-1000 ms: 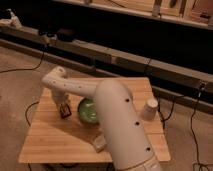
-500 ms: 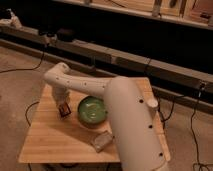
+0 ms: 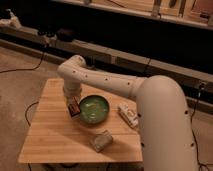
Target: Place the eraser on the white sponge
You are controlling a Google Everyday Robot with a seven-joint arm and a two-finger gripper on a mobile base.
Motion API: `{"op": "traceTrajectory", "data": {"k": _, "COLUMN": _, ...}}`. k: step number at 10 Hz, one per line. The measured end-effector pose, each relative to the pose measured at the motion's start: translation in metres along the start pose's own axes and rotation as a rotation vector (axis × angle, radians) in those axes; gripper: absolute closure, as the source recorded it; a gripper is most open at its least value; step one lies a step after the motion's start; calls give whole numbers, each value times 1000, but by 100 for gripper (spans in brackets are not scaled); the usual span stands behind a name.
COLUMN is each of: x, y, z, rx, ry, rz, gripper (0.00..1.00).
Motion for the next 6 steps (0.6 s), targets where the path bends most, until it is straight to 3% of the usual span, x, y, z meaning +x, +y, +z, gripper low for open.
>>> {"op": "traceTrajectory", "data": {"k": 6, "x": -2, "y": -1, "z": -1, "rx": 0, "ry": -2, "rz": -4, "gripper": 100}}
